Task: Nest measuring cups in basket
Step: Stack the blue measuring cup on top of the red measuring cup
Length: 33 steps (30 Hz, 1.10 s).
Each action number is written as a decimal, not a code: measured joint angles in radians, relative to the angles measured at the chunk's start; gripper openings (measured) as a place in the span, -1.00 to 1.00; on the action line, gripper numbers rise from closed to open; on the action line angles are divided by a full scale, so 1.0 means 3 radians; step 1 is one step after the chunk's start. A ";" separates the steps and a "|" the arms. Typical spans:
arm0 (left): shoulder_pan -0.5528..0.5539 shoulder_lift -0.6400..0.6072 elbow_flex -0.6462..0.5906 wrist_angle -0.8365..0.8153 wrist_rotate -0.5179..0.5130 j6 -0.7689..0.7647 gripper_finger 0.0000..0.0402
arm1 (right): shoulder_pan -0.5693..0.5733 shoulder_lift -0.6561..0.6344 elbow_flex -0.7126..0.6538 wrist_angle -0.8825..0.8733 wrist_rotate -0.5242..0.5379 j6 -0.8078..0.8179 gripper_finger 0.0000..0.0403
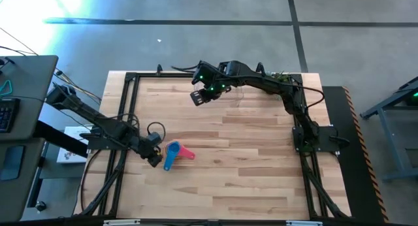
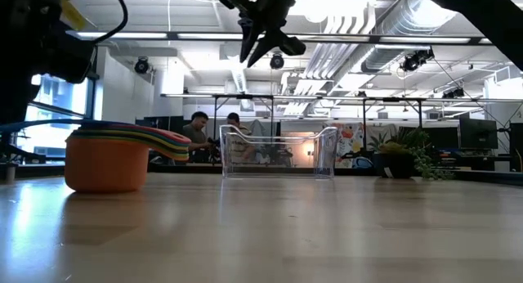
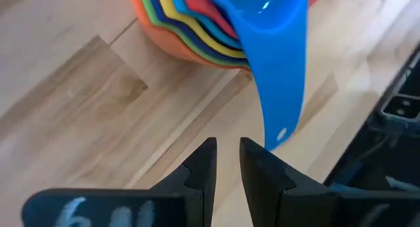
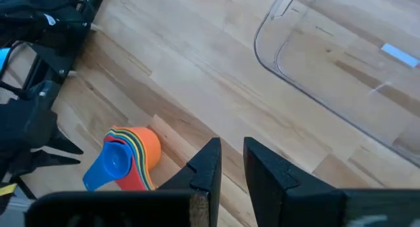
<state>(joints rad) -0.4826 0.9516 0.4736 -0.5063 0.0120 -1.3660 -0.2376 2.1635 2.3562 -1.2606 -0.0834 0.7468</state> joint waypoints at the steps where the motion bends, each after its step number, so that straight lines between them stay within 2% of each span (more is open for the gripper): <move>1: -0.0015 0.0066 0.0000 0.0046 -0.0007 -0.0053 -0.71 | -0.0002 0.0000 0.0000 0.0000 -0.0001 -0.0029 -0.71; 24: -0.0005 0.1087 0.0001 0.1586 0.0003 -0.0481 -0.71 | -0.0001 0.0000 0.0000 -0.0004 0.0000 -0.0332 -0.71; 33: 0.0158 0.1310 0.0004 0.1828 -0.0009 -0.0502 -0.71 | -0.0001 0.0000 0.0000 -0.0030 -0.0003 -0.0397 -0.71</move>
<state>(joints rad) -0.4351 1.3447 0.4747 0.0422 0.0093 -1.5166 -0.2379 2.1635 2.3562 -1.2695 -0.0841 0.6276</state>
